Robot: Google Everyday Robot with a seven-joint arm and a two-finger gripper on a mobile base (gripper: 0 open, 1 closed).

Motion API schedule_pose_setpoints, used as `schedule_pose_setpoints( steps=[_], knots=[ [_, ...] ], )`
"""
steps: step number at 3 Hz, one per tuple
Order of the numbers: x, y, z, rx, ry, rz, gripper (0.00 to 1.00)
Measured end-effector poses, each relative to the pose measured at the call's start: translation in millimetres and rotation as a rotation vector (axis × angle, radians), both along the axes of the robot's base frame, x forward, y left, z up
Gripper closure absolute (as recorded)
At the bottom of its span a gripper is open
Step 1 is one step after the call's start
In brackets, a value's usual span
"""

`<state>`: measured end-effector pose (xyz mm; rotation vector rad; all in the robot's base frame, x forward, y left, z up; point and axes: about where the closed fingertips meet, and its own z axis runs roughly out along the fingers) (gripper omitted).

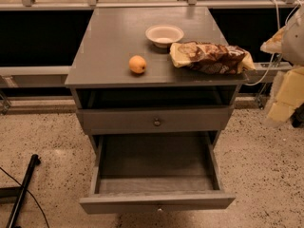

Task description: Place orange into middle drawer

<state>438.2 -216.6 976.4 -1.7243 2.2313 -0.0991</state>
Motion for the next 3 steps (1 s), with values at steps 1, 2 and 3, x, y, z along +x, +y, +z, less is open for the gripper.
schedule_pose_setpoints(
  steps=[1, 2, 3],
  knots=[
    [0.6, 0.5, 0.6, 0.000, -0.003, 0.001, 0.00],
    [26.5, 19.8, 1.9, 0.000, -0.014, 0.046, 0.00],
    [74.9, 68.9, -1.3, 0.008, -0.023, 0.158, 0.00]
  ],
)
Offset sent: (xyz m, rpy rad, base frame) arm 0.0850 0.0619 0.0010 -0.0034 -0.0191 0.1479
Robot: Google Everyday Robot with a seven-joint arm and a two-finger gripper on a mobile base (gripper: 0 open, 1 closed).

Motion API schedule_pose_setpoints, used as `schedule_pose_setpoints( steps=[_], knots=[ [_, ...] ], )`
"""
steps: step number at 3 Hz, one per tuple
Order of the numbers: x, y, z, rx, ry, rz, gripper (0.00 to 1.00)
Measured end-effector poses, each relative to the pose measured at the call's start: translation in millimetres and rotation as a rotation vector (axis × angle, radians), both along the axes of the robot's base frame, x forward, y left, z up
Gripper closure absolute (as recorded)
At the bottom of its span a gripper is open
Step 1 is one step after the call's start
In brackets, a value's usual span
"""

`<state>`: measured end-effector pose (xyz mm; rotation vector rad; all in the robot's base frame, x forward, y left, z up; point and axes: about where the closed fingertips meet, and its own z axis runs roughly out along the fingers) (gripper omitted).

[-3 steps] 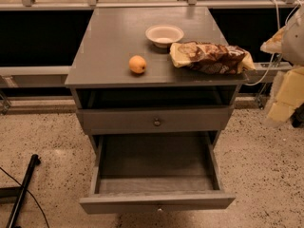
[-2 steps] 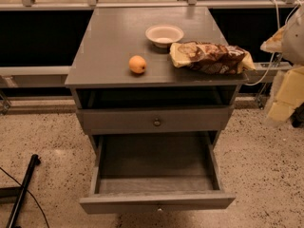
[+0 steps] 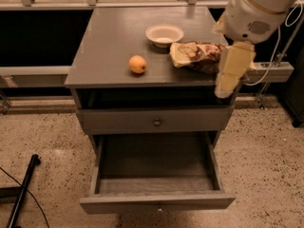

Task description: Place orange into middle drawer

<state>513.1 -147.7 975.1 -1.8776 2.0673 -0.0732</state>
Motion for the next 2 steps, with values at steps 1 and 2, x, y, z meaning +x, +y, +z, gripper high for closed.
schedule_pose_setpoints(
  steps=[1, 2],
  knots=[
    [48.4, 56.7, -21.2, 0.005, 0.020, 0.102, 0.00],
    [101.3, 112.5, -46.9, -0.007, 0.053, 0.180, 0.00]
  ],
)
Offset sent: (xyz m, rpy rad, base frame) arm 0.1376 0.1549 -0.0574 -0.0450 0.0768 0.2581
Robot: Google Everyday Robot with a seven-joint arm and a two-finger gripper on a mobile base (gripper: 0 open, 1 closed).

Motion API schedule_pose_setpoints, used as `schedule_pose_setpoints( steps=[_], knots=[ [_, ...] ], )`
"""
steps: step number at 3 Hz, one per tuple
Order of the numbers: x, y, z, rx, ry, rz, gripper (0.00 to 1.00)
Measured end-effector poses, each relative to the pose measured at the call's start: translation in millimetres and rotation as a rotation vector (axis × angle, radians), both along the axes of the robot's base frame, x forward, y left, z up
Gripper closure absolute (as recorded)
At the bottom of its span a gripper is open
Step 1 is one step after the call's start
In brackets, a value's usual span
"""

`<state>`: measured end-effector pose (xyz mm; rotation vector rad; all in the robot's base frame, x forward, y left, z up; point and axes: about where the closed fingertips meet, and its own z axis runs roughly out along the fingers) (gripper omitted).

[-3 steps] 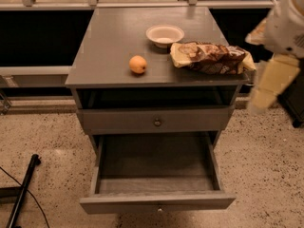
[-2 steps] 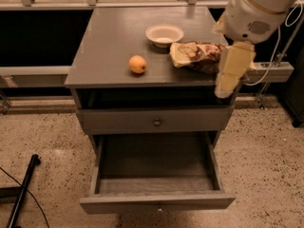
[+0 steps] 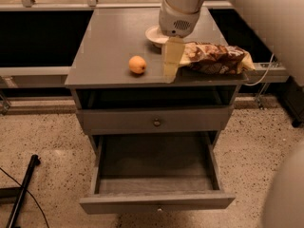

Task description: Place orange into middle drawer

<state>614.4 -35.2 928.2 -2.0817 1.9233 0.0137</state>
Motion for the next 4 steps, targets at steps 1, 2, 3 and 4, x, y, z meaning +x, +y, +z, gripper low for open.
schedule_pose_setpoints(
  steps=[1, 2, 3, 4],
  knots=[
    [23.8, 22.9, -24.3, 0.021, 0.044, 0.015, 0.00],
    [46.2, 46.4, -44.0, 0.060, 0.079, 0.018, 0.00],
    [58.3, 62.0, -54.4, 0.074, 0.092, 0.022, 0.00],
    [69.8, 76.8, -60.0, 0.103, 0.106, 0.011, 0.00]
  ],
)
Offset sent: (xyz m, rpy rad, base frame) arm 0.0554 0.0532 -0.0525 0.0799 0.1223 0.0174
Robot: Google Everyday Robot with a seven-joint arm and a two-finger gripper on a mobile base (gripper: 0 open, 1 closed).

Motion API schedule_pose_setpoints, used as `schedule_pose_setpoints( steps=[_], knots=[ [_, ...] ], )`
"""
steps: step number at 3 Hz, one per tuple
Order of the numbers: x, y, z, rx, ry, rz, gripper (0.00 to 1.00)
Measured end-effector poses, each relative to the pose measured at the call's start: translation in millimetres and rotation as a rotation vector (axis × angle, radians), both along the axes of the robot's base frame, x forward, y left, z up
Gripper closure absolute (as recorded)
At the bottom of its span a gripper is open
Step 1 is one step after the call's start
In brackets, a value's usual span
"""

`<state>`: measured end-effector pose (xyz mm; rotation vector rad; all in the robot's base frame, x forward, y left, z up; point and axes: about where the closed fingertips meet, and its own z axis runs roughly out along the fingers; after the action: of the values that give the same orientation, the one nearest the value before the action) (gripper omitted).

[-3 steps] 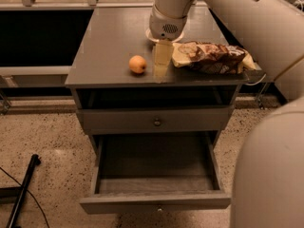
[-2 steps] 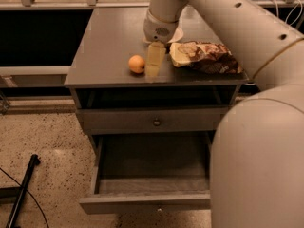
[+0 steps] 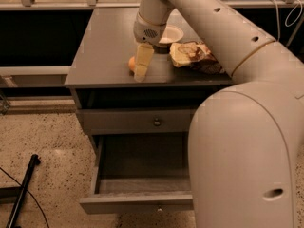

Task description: Place orange into middle drawer

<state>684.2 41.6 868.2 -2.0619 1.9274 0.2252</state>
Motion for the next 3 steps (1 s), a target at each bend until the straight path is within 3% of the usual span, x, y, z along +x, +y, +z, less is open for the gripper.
schedule_pose_setpoints(
  steps=[1, 3],
  knots=[
    [6.9, 5.9, -10.3, 0.010, 0.023, -0.015, 0.18],
    [7.4, -3.0, -33.8, 0.001, 0.059, -0.046, 0.65]
  ],
)
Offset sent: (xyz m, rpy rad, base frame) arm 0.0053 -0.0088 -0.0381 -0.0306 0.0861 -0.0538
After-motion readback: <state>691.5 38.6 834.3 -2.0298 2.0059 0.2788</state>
